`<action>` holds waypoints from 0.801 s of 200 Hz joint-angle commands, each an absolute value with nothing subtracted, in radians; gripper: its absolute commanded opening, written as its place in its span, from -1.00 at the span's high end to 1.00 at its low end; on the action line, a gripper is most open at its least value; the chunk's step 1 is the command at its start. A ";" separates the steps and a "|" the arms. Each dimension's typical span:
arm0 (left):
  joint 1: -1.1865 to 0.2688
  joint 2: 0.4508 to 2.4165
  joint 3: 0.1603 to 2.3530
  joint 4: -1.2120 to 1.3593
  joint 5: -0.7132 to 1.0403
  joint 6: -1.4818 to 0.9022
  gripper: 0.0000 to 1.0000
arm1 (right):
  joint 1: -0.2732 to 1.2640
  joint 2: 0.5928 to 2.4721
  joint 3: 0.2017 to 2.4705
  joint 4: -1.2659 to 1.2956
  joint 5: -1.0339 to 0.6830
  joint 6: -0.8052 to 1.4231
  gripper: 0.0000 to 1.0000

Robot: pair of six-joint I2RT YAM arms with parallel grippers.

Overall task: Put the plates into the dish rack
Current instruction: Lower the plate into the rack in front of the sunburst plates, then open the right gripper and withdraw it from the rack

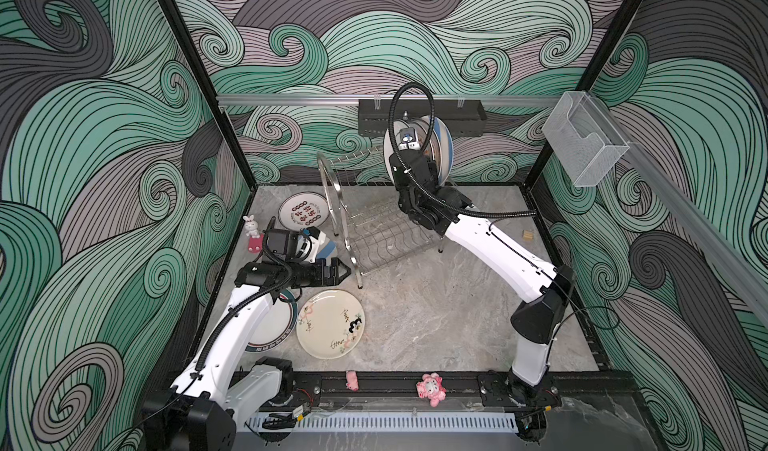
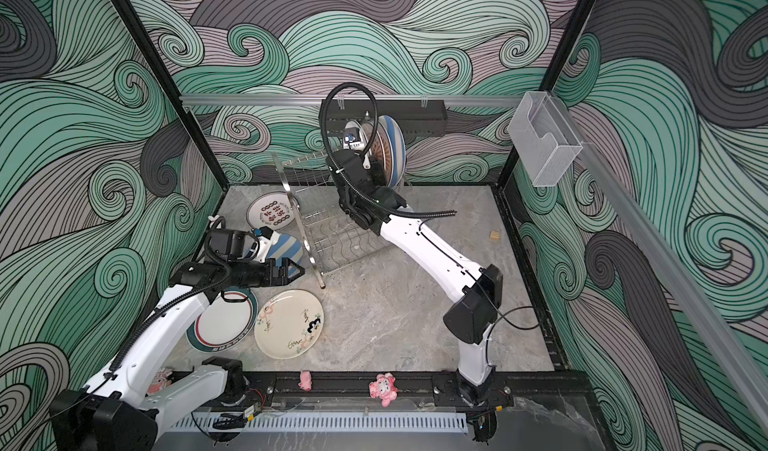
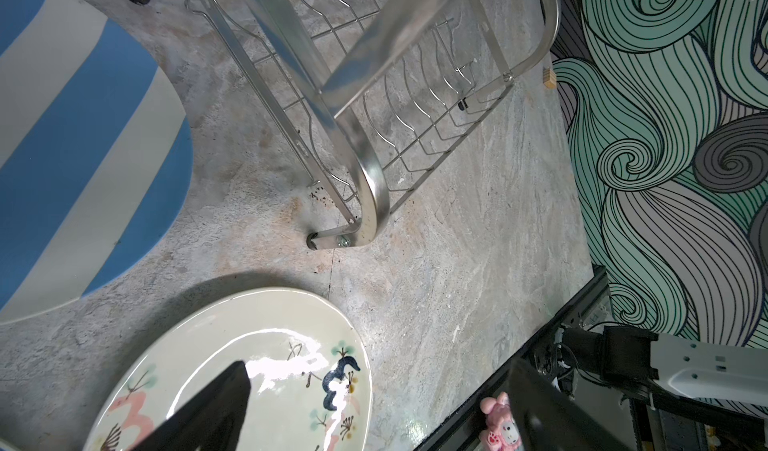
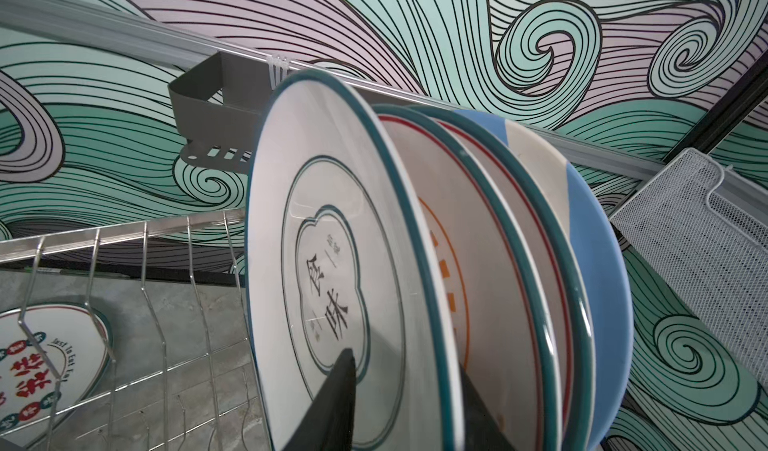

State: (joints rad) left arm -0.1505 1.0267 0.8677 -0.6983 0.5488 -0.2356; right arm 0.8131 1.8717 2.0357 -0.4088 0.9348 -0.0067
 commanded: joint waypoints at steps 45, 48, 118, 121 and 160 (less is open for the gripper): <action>-0.139 0.988 0.843 -0.683 0.534 -0.235 -0.97 | 0.829 1.772 2.034 -0.427 0.894 -0.018 -0.06; -0.140 0.988 0.843 -0.681 0.531 -0.236 -0.97 | 0.830 1.766 2.034 -0.431 0.891 -0.018 -0.08; -0.139 0.960 0.902 -0.811 0.284 -0.301 -0.97 | 0.834 1.560 1.924 -0.503 0.593 0.008 -0.65; -0.139 0.954 0.900 -0.803 0.281 -0.307 -0.97 | 0.834 1.543 1.905 -0.494 0.578 0.012 -0.67; -0.137 0.961 0.912 -0.808 0.225 -0.374 -0.97 | 0.834 1.349 1.725 -0.455 0.397 0.073 -0.76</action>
State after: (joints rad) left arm -0.1501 0.9569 0.8635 -0.7635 0.3111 -0.3172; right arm 0.8314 1.4395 1.7958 -0.4797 0.5564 0.0235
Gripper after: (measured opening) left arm 0.986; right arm 0.872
